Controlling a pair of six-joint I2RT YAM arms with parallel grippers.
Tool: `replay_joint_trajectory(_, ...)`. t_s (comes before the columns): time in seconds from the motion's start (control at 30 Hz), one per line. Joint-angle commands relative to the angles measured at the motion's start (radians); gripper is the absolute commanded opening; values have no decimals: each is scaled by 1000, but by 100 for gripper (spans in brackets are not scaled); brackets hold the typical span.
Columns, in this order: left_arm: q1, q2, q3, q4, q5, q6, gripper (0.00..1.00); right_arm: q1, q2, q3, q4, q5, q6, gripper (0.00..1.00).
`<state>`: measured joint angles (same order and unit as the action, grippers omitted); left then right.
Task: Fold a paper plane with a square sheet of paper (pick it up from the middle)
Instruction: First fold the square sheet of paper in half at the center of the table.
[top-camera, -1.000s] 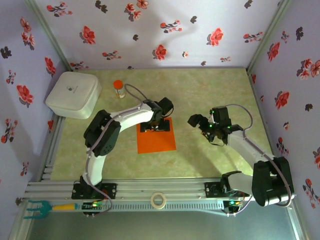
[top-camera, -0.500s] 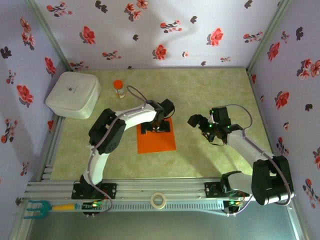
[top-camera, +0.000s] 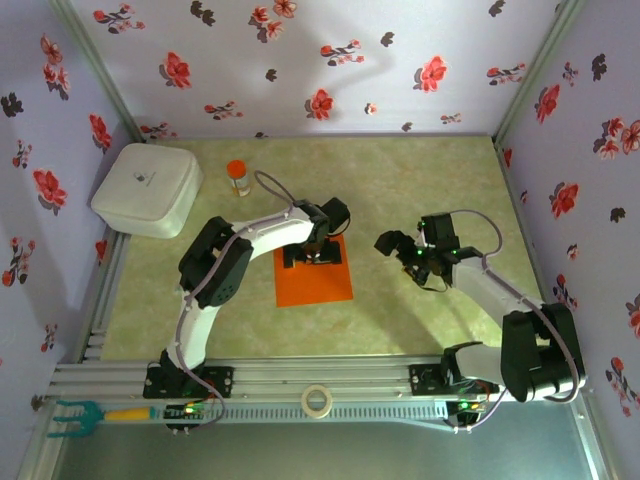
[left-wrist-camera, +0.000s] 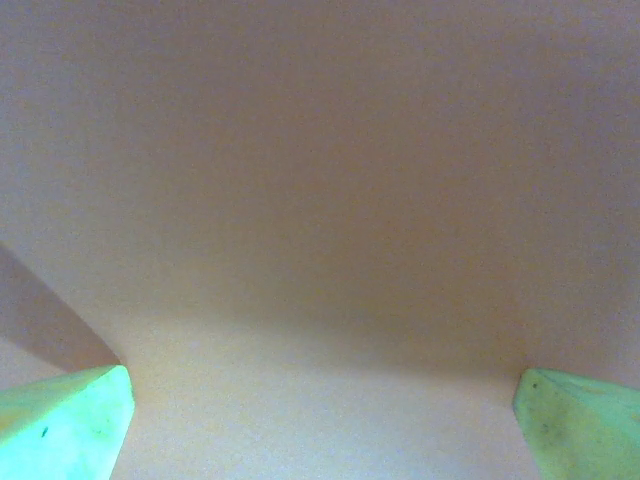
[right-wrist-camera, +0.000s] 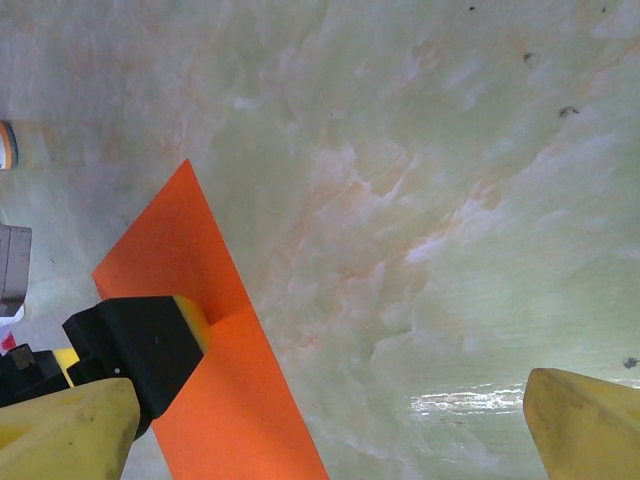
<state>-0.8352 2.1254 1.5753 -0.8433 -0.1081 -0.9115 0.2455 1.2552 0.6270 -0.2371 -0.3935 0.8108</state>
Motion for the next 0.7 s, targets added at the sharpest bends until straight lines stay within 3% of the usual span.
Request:
replay_joint_trajectory(0.0,-10,53,-34,4,16,-18,98,8,11,23,-11,-3,-21,99)
replay_joint_trajectory(0.47,-15,22,-49,24,1,-1,93,8,3,26,-14,1,-15,99)
replay_joint_trajectory(0.67,-23,2,-48,43,4,29,77,9,-18,24,-20,34,0,99)
